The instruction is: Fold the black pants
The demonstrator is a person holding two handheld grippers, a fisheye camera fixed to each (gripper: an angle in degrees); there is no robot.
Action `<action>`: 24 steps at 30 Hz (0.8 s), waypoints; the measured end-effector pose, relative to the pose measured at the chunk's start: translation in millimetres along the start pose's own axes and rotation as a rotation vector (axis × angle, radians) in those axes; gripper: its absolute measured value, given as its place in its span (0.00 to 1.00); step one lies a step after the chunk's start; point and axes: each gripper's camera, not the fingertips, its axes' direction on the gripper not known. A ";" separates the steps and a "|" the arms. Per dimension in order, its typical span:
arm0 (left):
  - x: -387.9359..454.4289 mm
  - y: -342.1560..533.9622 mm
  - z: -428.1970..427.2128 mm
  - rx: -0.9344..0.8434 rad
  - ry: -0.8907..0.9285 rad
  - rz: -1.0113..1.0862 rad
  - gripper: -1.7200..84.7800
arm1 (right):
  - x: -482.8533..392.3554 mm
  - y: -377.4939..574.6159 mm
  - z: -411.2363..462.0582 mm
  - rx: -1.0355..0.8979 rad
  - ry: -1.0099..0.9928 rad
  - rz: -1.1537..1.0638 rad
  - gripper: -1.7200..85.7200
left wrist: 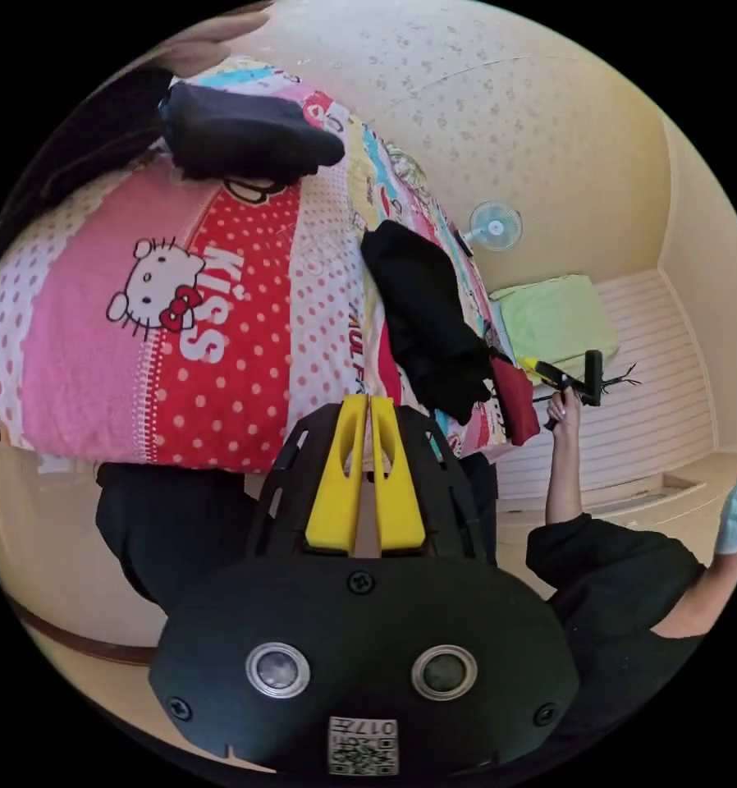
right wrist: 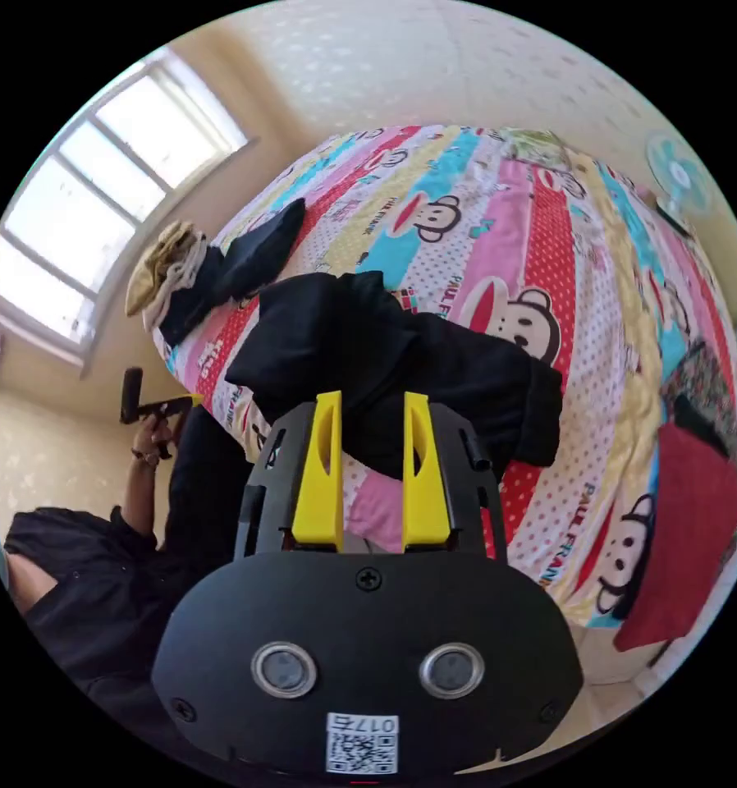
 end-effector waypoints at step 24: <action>300.6 -16.7 405.6 -0.385 -0.405 0.739 0.18 | 127.6 168.7 67.8 0.438 -0.338 0.284 0.04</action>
